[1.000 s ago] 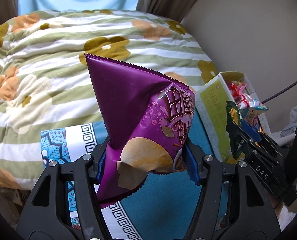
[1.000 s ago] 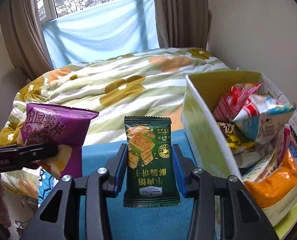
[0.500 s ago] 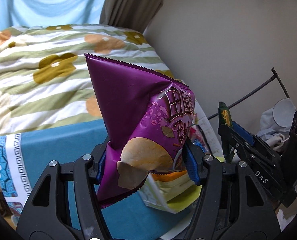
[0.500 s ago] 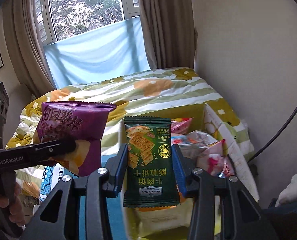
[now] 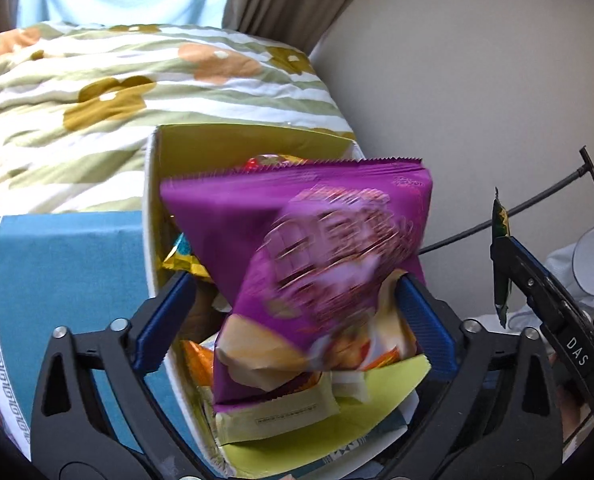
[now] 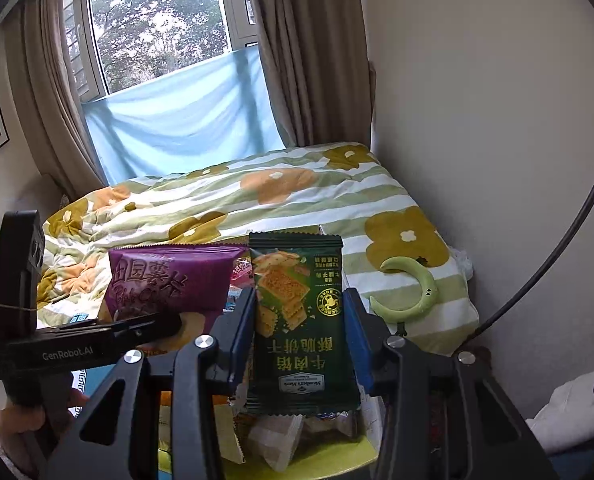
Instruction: Organize snacks
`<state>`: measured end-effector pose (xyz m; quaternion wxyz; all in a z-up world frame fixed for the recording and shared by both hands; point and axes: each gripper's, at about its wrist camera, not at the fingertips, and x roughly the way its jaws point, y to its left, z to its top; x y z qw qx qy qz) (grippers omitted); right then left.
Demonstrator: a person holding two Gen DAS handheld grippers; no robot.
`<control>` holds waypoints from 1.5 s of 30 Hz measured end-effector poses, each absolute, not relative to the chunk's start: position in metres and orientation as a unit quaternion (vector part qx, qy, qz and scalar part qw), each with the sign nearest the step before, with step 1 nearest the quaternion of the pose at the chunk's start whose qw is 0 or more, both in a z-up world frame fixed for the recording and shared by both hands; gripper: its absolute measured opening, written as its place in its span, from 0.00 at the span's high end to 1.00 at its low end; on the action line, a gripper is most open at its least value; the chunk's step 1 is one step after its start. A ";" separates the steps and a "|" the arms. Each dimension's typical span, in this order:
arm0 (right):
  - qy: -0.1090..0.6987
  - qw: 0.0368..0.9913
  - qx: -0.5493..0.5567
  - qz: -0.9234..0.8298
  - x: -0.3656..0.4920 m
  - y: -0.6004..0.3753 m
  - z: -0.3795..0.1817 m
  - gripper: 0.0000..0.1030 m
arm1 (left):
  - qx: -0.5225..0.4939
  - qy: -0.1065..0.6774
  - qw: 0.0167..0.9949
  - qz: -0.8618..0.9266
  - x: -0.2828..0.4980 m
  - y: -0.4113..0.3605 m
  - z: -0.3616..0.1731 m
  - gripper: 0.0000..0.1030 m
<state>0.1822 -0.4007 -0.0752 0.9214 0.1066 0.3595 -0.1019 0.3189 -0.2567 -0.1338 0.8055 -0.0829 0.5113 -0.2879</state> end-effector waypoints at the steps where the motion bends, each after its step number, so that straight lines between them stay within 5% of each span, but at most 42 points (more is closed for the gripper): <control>1: 0.361 0.921 0.106 -0.095 0.184 -0.403 -0.076 0.62 | -0.079 0.510 0.811 -0.277 0.316 -0.250 -0.132 0.02; 24: 0.418 0.901 0.115 -0.002 0.263 -0.425 -0.112 0.61 | -0.074 0.490 0.848 -0.186 0.283 -0.174 -0.103 0.01; 26: 0.418 0.900 0.125 -0.003 0.270 -0.429 -0.118 0.54 | -0.075 0.492 0.849 -0.177 0.278 -0.168 -0.107 0.01; 27: 0.419 0.898 0.131 -0.005 0.271 -0.432 -0.120 0.41 | -0.076 0.494 0.849 -0.173 0.275 -0.166 -0.109 0.01; 28: 0.422 0.896 0.138 -0.005 0.272 -0.434 -0.123 0.17 | -0.077 0.495 0.849 -0.170 0.271 -0.163 -0.111 0.01; 30: 0.424 0.893 0.148 -0.006 0.267 -0.436 -0.126 0.00 | -0.078 0.497 0.848 -0.166 0.264 -0.158 -0.115 0.01; 45: 0.377 0.913 0.153 -0.026 0.176 -0.397 -0.083 0.00 | -0.059 0.431 0.881 -0.184 0.199 -0.110 -0.070 0.01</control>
